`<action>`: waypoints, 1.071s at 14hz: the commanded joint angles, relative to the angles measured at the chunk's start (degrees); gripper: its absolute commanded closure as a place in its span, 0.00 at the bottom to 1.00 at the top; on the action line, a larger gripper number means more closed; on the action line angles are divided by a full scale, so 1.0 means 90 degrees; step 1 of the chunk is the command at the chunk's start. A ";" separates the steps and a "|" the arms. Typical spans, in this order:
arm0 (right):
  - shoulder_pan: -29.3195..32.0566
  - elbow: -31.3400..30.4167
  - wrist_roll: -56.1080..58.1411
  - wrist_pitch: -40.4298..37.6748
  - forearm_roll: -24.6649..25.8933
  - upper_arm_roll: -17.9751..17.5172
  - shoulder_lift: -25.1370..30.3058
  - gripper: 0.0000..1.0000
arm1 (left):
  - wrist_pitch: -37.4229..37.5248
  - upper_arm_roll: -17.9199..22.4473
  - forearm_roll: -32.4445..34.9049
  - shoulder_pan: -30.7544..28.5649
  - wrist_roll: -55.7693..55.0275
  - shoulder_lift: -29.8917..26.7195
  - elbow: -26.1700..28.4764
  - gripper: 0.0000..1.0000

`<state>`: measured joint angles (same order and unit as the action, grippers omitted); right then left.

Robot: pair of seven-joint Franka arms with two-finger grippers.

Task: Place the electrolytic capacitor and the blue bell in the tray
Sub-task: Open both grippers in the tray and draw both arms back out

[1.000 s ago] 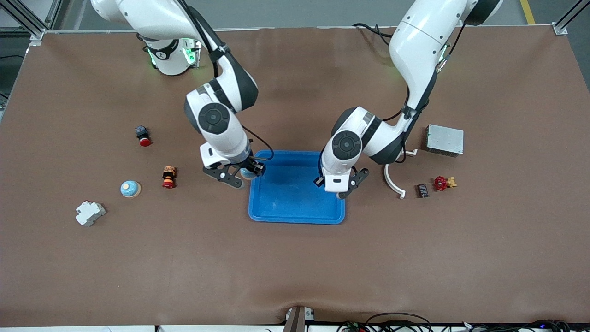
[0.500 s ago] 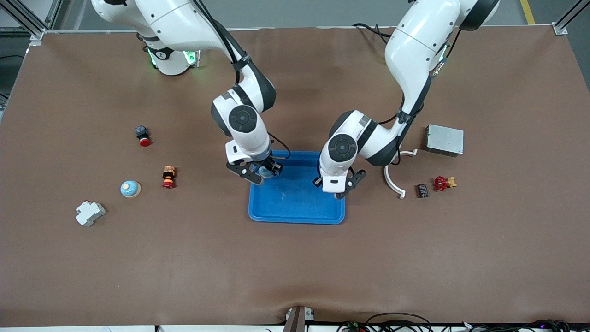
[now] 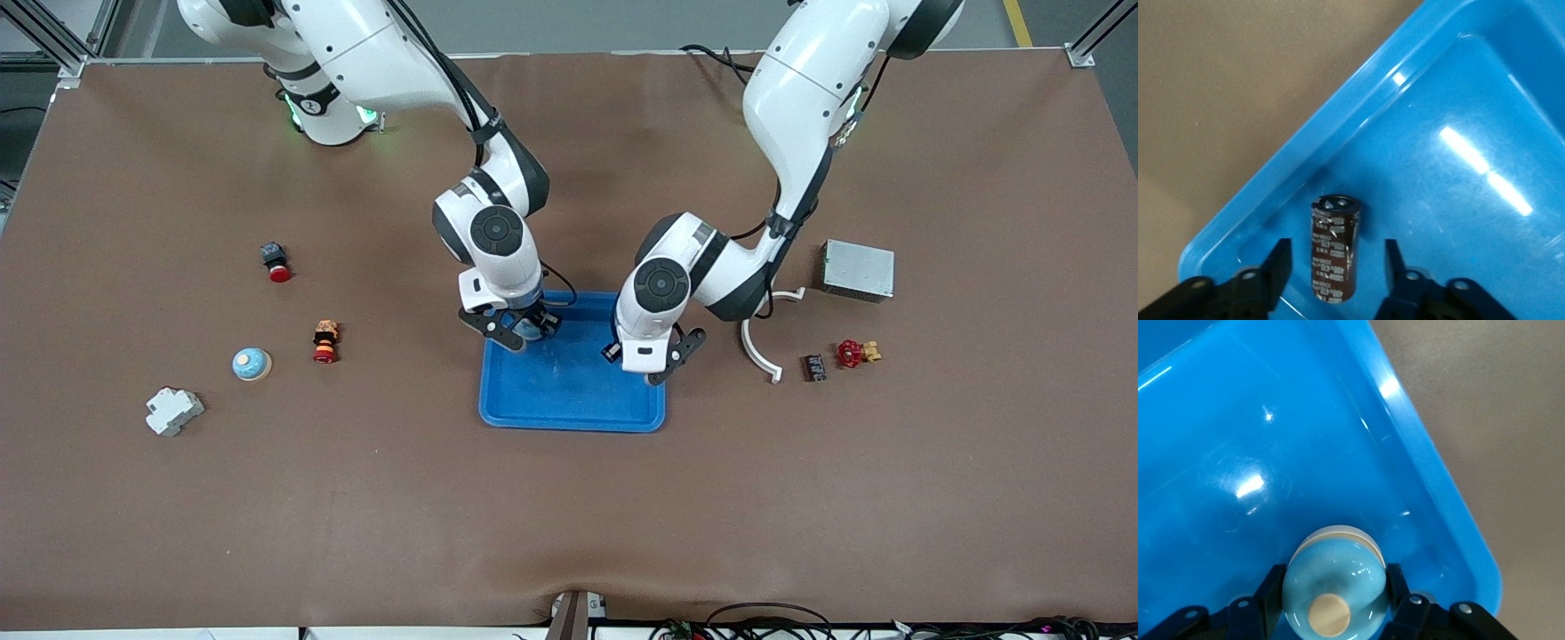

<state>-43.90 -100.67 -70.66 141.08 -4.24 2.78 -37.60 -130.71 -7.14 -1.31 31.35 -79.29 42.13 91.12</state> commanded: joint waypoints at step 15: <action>-0.0200 0.0600 -0.0567 -0.0274 0.0451 0.0160 -0.0383 0.00 | 0.2542 0.0041 0.0389 -0.2641 0.6461 -0.2758 0.0979 0.00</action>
<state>-44.98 -96.81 -74.74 140.74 -1.43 3.30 -41.12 -106.06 -6.25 1.17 11.14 -28.76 18.76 97.04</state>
